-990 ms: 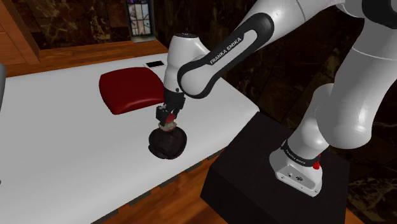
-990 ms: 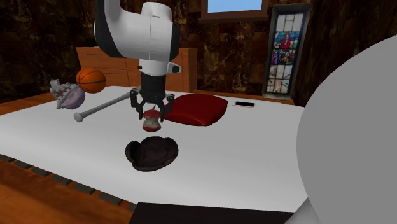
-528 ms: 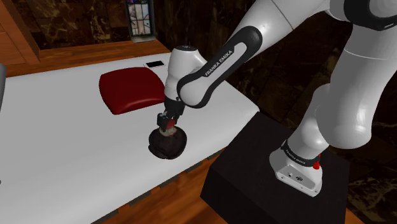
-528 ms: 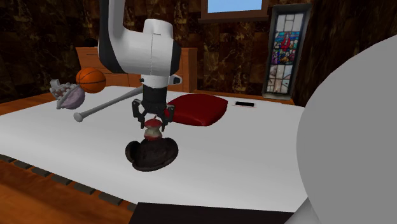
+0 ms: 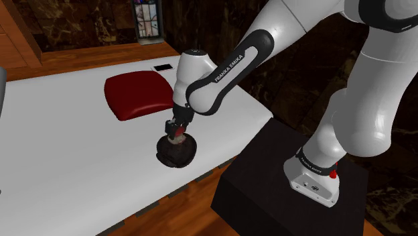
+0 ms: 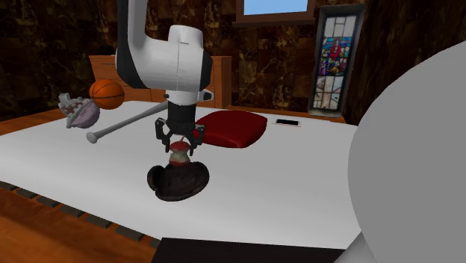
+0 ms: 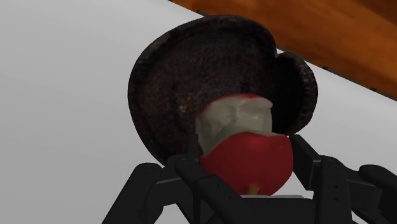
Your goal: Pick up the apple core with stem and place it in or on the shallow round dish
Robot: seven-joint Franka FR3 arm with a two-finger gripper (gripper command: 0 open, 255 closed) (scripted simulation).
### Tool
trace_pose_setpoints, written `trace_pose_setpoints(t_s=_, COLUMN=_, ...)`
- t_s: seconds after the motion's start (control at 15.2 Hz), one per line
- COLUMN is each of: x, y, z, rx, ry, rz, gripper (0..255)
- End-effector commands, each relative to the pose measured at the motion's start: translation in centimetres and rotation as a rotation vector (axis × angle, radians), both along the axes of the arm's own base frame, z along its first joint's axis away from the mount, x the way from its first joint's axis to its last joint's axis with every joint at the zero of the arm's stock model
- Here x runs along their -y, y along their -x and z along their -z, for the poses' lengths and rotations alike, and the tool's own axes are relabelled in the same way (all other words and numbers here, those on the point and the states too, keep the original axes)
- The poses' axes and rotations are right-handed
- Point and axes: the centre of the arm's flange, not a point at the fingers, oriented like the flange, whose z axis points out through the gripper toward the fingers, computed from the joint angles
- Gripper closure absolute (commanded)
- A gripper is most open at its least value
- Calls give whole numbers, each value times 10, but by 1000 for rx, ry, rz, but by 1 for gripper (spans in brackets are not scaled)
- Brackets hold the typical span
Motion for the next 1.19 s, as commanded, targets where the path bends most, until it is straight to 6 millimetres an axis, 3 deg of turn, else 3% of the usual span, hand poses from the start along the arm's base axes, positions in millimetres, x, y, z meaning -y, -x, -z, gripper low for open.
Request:
trace_pose_setpoints(t_s=0.0, x=0, y=0, z=0, rx=0, ry=0, rz=0, gripper=0)
trace_pose_setpoints(t_s=0.33, x=0, y=0, z=0, rx=0, ry=0, rz=0, gripper=0)
trace_pose_setpoints(t_s=0.59, x=9, y=3, z=-49, rx=0, ry=0, rz=0, gripper=0)
trace_pose_setpoints(t_s=1.12, x=9, y=3, z=-49, rx=0, ry=0, rz=0, gripper=0)
